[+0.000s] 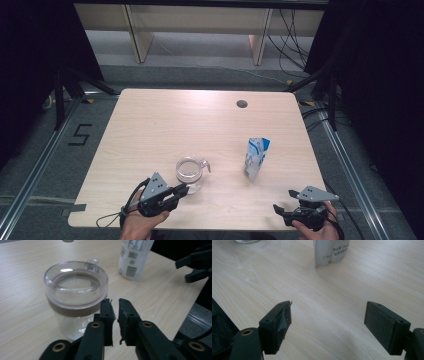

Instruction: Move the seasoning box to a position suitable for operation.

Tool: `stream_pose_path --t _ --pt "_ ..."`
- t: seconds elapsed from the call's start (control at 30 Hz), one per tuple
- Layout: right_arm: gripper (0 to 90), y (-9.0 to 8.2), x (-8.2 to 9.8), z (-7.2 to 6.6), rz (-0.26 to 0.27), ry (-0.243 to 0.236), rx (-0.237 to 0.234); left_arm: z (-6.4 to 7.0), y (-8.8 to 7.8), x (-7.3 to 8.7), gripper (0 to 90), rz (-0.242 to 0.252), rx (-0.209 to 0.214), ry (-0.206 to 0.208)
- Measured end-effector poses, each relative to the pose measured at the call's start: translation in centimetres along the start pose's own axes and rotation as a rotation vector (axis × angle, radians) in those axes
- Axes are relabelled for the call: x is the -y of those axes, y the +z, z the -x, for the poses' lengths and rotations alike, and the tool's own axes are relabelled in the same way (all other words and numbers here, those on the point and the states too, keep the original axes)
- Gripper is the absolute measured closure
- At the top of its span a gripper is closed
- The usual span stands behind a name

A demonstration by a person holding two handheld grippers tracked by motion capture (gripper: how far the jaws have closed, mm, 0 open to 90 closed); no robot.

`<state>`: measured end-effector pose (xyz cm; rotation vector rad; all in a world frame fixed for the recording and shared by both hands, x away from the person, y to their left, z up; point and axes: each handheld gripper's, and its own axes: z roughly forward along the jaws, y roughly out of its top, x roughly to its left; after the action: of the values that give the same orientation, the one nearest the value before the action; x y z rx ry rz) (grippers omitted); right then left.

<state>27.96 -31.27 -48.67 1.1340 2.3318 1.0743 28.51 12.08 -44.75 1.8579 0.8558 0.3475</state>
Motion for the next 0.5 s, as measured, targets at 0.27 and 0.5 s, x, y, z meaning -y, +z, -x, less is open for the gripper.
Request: stream_pose_path --t 0.27,0.5 --pt "22.5 0.1 0.0 0.0 0.004 0.01 -0.008 0.5 1.2 -2.8 89.4 -0.016 0.007 0.022" --pt "22.5 0.1 0.0 -0.1 -0.004 0.02 -0.018 -0.2 3.0 -4.8 89.4 -0.079 0.003 0.02"
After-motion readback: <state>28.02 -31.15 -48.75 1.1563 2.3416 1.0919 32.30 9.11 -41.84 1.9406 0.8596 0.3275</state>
